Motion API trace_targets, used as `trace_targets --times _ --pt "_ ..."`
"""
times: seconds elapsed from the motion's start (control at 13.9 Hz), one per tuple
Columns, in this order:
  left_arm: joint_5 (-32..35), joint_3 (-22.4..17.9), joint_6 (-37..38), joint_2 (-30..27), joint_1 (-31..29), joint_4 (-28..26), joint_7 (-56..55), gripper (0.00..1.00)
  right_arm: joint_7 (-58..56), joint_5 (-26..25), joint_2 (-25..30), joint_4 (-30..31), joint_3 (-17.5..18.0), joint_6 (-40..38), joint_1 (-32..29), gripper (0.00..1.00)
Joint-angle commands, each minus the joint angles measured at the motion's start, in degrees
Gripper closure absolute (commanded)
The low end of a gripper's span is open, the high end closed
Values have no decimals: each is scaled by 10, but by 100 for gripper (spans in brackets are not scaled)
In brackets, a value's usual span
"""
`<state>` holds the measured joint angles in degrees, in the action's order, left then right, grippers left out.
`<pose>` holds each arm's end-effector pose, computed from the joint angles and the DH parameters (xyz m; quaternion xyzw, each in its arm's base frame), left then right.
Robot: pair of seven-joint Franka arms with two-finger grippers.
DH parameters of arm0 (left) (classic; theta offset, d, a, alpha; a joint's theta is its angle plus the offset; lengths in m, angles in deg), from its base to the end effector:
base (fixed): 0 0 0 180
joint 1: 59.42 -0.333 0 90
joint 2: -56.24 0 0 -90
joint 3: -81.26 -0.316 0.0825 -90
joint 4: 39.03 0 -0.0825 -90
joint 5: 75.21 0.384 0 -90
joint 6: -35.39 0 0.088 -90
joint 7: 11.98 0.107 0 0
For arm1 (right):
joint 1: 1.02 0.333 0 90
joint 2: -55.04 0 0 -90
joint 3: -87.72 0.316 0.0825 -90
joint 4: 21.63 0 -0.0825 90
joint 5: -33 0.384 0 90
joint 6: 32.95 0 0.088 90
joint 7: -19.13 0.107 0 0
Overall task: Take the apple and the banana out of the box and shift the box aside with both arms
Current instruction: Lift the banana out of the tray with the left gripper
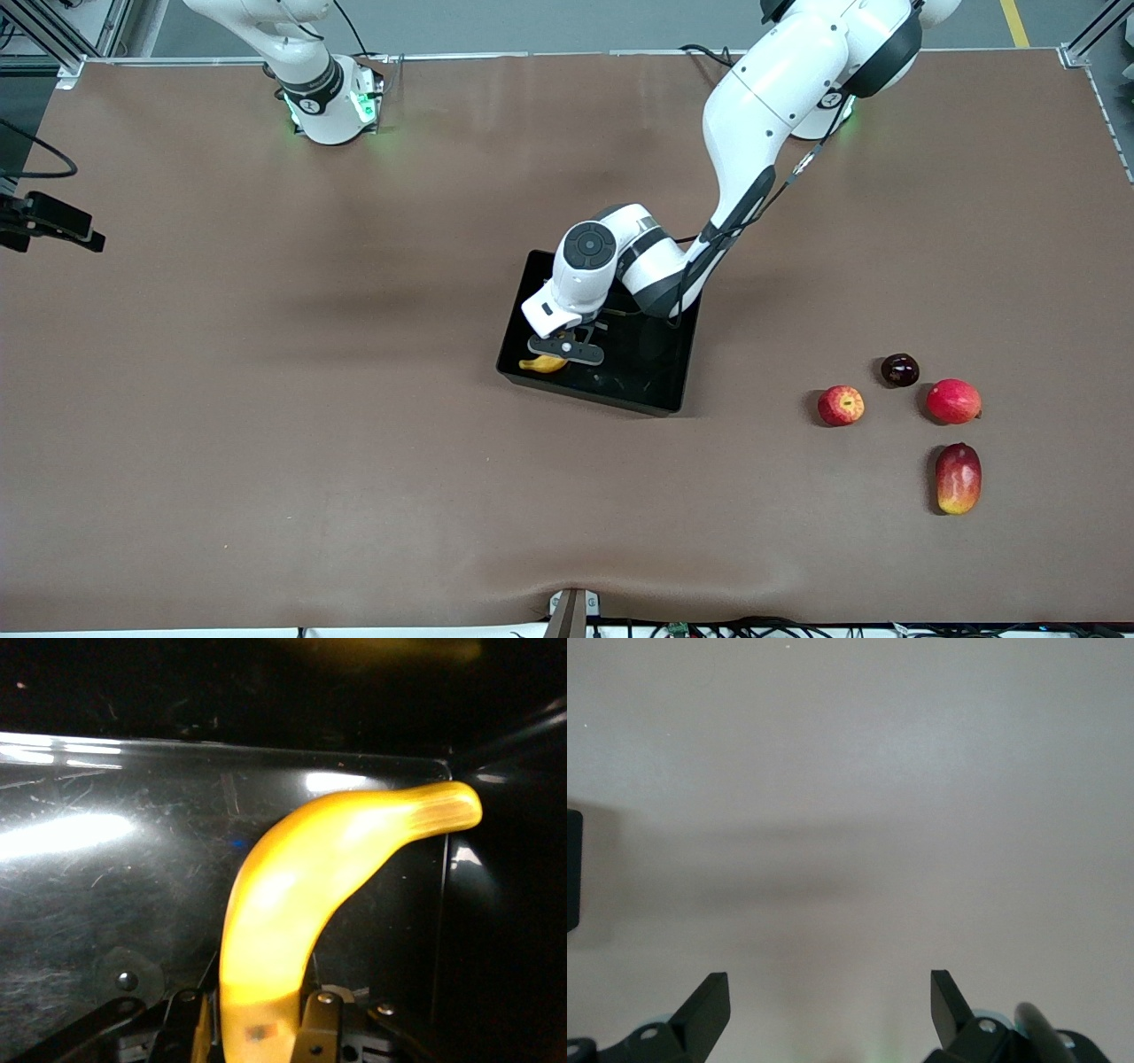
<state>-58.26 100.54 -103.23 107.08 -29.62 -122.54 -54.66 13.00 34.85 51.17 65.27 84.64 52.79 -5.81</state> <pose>0.5147 -0.5189 0.1846 0.9932 -0.0943 0.0301 0.0620 0.5623 -0.0730 0.6058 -0.9988 0.0147 0.0418 0.0196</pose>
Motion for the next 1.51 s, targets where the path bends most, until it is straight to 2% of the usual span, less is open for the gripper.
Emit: trace_targets --times 0.0,0.29,0.57,0.93,1.15,1.29,1.43 --pt "-2 -4 -3 -11 4 5 -6 100 -1 2 -33 -10 8 1 -10 0" --pt "-7 -1 7 -45 4 19 -8 100 -2 2 -73 -10 8 4 -9 0" --pt "-9 -5 32 -88 -11 19 -5 100 2 7 -78 -10 9 4 -11 0" --pt "1 -7 49 -133 -69 19 10 100 14 84 -78 -7 12 -5 3 0" --pt "1 -6 49 -146 -121 19 48 100 52 86 -87 -2 11 11 52 0" --pt "-3 -1 49 -149 -172 17 94 100 113 88 -99 -2 11 49 93 0" --pt "-5 -1 49 -147 -205 11 156 100 169 115 -123 -2 11 78 136 0"
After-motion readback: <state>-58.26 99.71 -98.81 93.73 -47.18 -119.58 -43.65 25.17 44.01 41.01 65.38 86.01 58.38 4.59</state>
